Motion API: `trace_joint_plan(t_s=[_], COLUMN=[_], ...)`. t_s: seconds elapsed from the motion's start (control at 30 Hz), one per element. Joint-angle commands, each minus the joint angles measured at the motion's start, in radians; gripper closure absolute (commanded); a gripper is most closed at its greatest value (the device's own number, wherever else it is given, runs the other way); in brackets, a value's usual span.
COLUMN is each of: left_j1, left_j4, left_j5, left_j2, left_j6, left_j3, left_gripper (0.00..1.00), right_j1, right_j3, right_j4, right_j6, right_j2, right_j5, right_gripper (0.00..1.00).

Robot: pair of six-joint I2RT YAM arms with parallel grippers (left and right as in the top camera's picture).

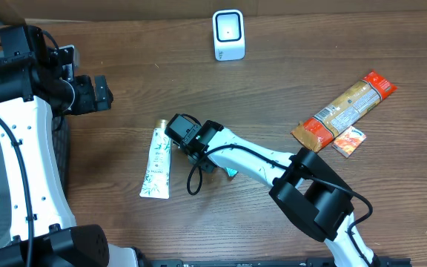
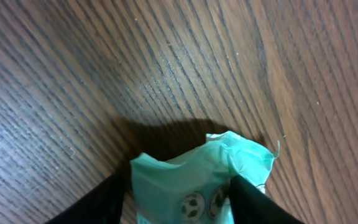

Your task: Scan the item barcode

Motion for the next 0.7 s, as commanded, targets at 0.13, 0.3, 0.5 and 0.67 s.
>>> trace_joint_plan(t_s=[0.13,0.3,0.5,0.67], left_j1=[-0.002,-0.002,-0.002,-0.002], left_j4=[0.004,0.004,0.004,0.004], left_j5=[0.001,0.001,0.001,0.001], left_j2=[-0.004,-0.004,-0.004,-0.004], left_j6=[0.015,0.015,0.015,0.015], left_j3=[0.013,0.013,0.013,0.013], left_gripper=[0.00,0.00,0.00,0.00], right_j1=[-0.021,-0.019,-0.039,-0.134], right_j3=[0.011,0.013,0.125,0.224], right_j4=[-0.010,-0.029,-0.146,-0.195], right_j6=[0.006,0.018,0.068,0.067], right_j2=[0.050,0.046,-0.029,-0.117], right_j5=[-0.008,-0.008,-0.223,-0.728], right_gripper=[0.74,0.96,0.96,0.96])
